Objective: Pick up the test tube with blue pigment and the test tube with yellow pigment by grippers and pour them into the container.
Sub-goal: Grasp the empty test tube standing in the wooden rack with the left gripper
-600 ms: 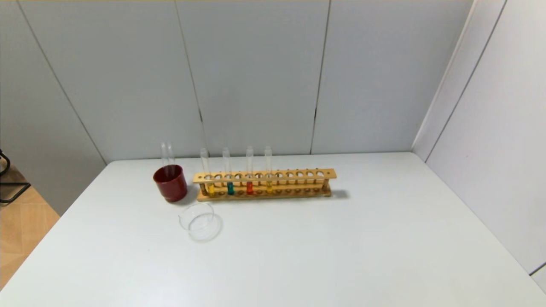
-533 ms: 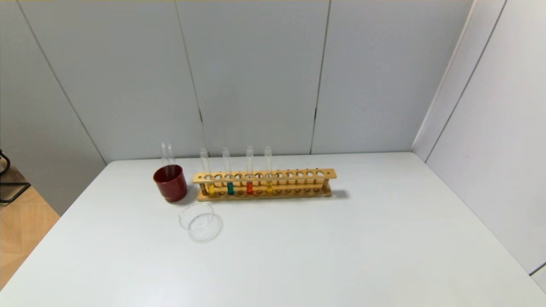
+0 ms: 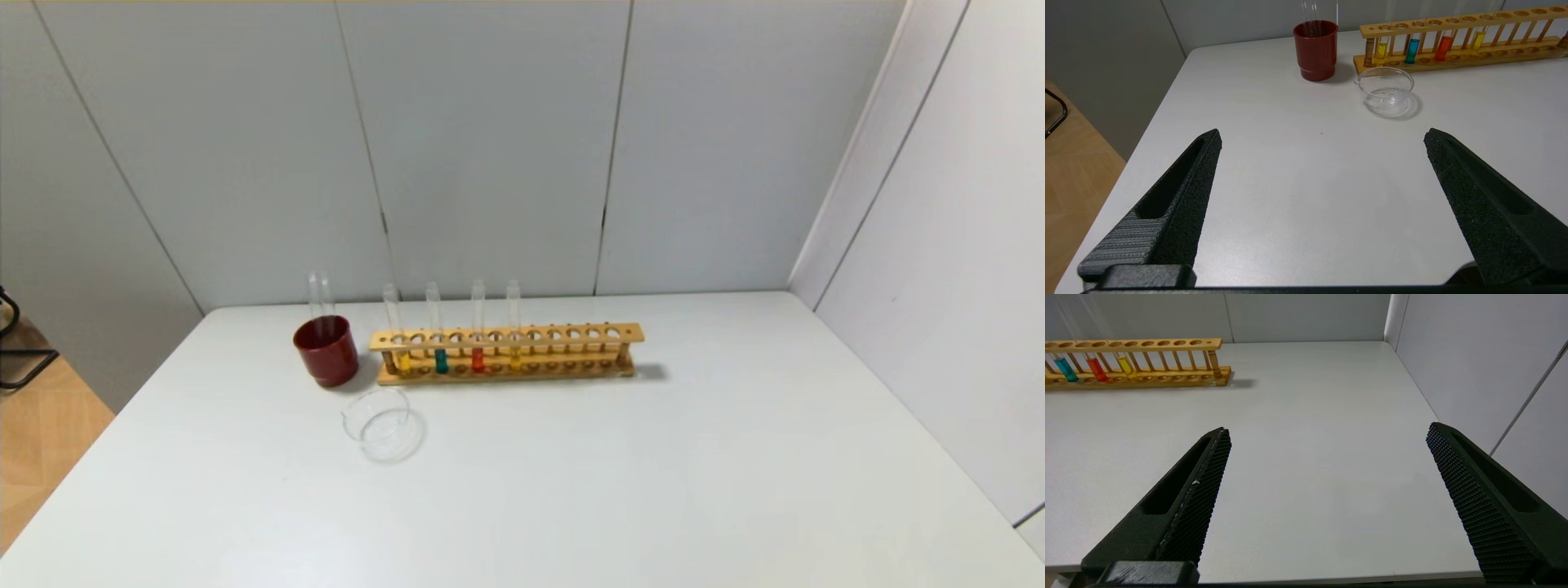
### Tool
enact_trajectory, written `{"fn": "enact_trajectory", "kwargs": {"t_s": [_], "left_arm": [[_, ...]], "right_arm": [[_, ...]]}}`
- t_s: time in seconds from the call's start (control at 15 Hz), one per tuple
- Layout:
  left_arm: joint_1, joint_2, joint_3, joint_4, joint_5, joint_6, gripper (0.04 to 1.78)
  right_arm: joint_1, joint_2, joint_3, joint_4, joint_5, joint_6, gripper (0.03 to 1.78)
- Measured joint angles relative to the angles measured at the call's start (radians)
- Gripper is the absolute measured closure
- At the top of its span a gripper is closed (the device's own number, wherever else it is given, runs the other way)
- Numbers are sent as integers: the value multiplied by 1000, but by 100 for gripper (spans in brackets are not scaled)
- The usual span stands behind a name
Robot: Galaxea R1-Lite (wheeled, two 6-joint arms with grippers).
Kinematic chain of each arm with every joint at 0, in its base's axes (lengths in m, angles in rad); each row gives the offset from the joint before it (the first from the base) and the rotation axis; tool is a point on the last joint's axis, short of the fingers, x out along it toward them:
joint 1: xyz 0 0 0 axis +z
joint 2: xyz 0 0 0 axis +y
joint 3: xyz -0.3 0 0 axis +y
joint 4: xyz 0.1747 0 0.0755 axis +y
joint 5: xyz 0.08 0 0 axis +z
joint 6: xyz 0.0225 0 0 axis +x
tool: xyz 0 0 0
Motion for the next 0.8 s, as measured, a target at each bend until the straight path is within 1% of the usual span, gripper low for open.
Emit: {"fn": "enact_trajectory", "kwargs": {"t_s": [0.2, 0.4, 0.6, 0.8], "left_arm": [[0, 2, -61, 19, -56, 5, 7], [-1, 56, -226, 73, -117, 12, 7], [-18, 219, -402, 83, -138, 14, 7], [-63, 433, -544, 51, -146, 14, 7]], "right_arm": [[0, 0, 0, 0, 0, 0, 6], [0, 0, 0, 0, 0, 0, 6], [0, 0, 0, 0, 0, 0, 6], [0, 0, 0, 0, 0, 0, 6]]}}
